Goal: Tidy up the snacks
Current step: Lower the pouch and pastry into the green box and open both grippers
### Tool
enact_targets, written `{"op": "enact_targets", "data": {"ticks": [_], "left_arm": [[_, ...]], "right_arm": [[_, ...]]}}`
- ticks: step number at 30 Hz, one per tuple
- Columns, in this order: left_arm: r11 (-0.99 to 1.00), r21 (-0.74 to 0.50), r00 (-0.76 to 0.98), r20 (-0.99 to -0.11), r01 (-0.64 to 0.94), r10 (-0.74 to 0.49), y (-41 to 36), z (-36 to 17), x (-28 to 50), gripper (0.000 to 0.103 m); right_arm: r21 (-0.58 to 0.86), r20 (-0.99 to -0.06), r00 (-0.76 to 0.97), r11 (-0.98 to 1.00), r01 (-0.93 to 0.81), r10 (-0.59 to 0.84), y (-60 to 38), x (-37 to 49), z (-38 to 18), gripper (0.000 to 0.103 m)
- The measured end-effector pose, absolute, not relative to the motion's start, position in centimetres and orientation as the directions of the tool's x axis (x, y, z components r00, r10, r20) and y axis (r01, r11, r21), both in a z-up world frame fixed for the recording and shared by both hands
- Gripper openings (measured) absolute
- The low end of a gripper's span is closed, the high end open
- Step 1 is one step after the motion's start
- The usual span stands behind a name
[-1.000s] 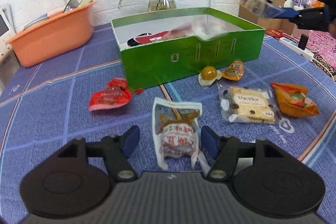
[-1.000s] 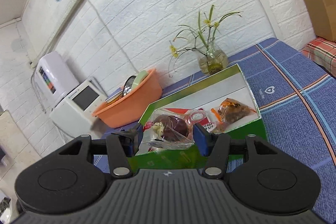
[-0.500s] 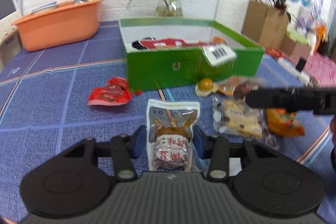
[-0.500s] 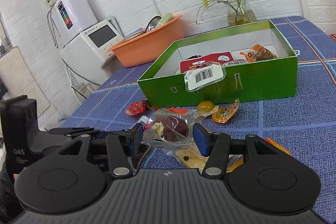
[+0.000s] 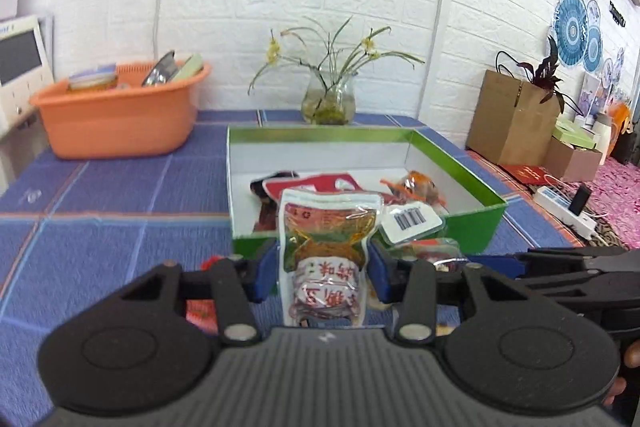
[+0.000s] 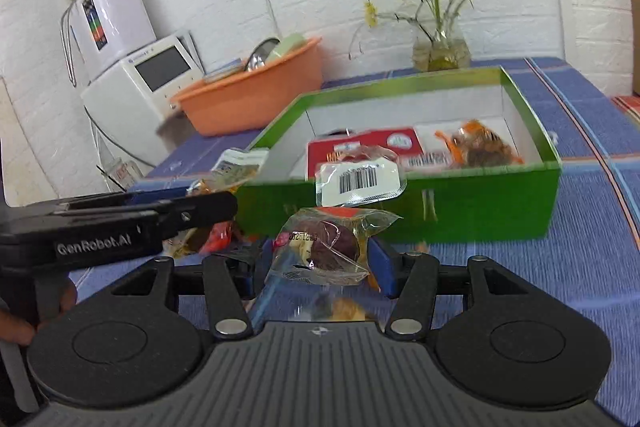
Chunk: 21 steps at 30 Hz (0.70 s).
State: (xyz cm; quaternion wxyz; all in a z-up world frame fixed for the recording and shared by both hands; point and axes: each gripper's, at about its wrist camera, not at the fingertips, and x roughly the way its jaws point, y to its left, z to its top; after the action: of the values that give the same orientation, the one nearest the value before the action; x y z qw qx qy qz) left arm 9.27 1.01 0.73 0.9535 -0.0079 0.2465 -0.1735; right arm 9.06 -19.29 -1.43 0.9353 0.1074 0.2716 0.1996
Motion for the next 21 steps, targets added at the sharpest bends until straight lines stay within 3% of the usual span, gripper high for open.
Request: {"op": "enact_targets", "data": {"ticks": [5, 11, 14, 17, 21], "left_arm": [[0.957, -0.055, 0.856, -0.435, 0.284, -0.279, 0.0, 1.3, 11.4, 0.045], [0.962, -0.098, 0.858, -0.435, 0.256, -0.273, -0.1, 1.5, 13.8, 0.045], [0.969, -0.072, 0.882, -0.403, 0.236, -0.245, -0.4, 2.6, 14.2, 0.045], [0.976, -0.066, 0.893, -0.394, 0.208, -0.217, -1.0, 3.1, 15.5, 0.046], [0.986, -0.047, 0.908, -0.383, 0.161, -0.167, -2.0, 3.1, 17.1, 0.046]], "right_arm": [[0.335, -0.375, 0.829, 0.894, -0.297, 0.415, -20.5, 10.6, 0.1, 0.089], [0.369, -0.3, 0.878, 0.894, -0.254, 0.373, -21.7, 12.0, 1.3, 0.089], [0.326, -0.244, 0.915, 0.916, -0.235, 0.321, -22.1, 11.7, 2.8, 0.089], [0.28, -0.243, 0.928, 0.936, -0.212, 0.283, -21.9, 12.7, 4.0, 0.089], [0.38, -0.248, 0.921, 0.905, -0.192, 0.3, -22.8, 14.2, 3.4, 0.089]]}}
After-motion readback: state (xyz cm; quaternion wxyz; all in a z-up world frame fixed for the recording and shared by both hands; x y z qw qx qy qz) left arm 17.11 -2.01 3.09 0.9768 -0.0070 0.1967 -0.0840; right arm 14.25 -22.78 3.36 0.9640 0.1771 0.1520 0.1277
